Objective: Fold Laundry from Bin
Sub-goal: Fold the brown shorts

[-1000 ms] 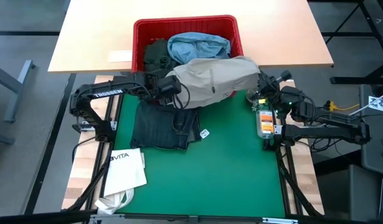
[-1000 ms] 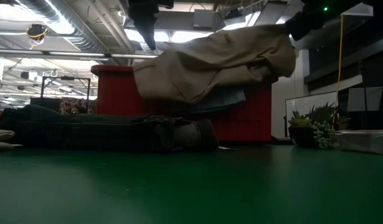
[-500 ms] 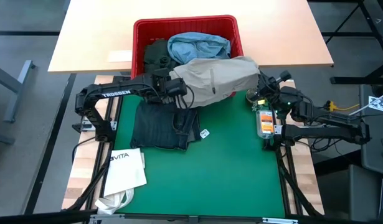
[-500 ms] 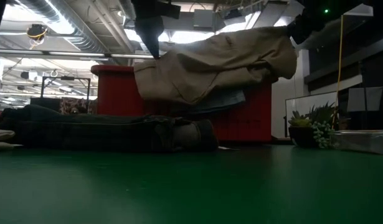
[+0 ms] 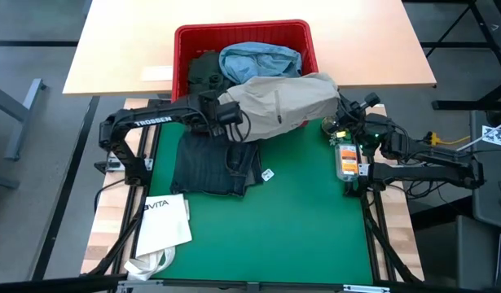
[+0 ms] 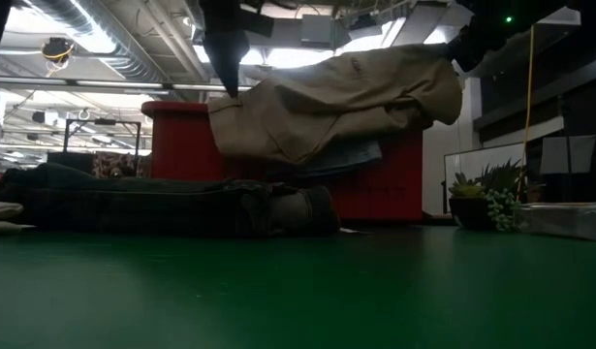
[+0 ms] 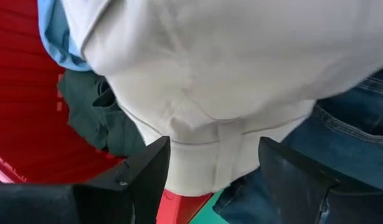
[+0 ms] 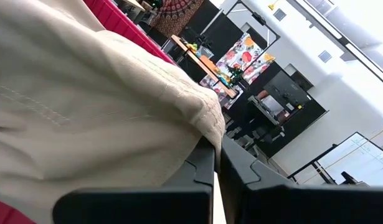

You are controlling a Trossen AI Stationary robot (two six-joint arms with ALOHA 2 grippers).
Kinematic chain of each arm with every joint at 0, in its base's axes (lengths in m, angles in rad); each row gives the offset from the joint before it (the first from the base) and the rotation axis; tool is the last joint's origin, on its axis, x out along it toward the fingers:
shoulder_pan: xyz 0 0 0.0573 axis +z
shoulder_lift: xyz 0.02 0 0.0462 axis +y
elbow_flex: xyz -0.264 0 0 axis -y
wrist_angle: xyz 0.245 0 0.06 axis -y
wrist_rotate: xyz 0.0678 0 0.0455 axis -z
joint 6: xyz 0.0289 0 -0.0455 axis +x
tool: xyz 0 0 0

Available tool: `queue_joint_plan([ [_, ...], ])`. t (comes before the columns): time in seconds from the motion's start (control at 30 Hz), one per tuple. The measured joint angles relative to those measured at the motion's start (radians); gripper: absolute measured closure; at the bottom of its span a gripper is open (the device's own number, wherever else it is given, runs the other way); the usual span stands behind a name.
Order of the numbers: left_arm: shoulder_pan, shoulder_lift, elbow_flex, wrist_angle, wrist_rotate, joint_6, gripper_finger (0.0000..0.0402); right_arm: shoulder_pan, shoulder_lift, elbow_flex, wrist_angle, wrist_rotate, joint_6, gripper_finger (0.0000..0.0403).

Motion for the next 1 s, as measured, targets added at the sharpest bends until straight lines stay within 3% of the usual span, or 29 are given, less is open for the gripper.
queue_joint_plan([
  [0.27,0.035,0.015,-0.059,0.039,0.003,0.002,0.0164,0.000,0.000,0.000,0.000,-0.001,0.000,0.0398],
  [0.37,0.038,0.015,-0.070,0.039,-0.003,0.003,0.0181,0.000,0.000,0.000,0.000,-0.005,0.000,0.0398],
  [0.8,-0.008,0.015,-0.070,0.035,-0.104,0.056,0.0386,0.000,0.000,0.000,0.000,-0.008,0.001,0.0398],
  [1.0,-0.035,0.015,-0.070,0.034,-0.123,0.058,0.0368,0.000,0.000,0.000,0.000,-0.008,0.001,0.0398],
])
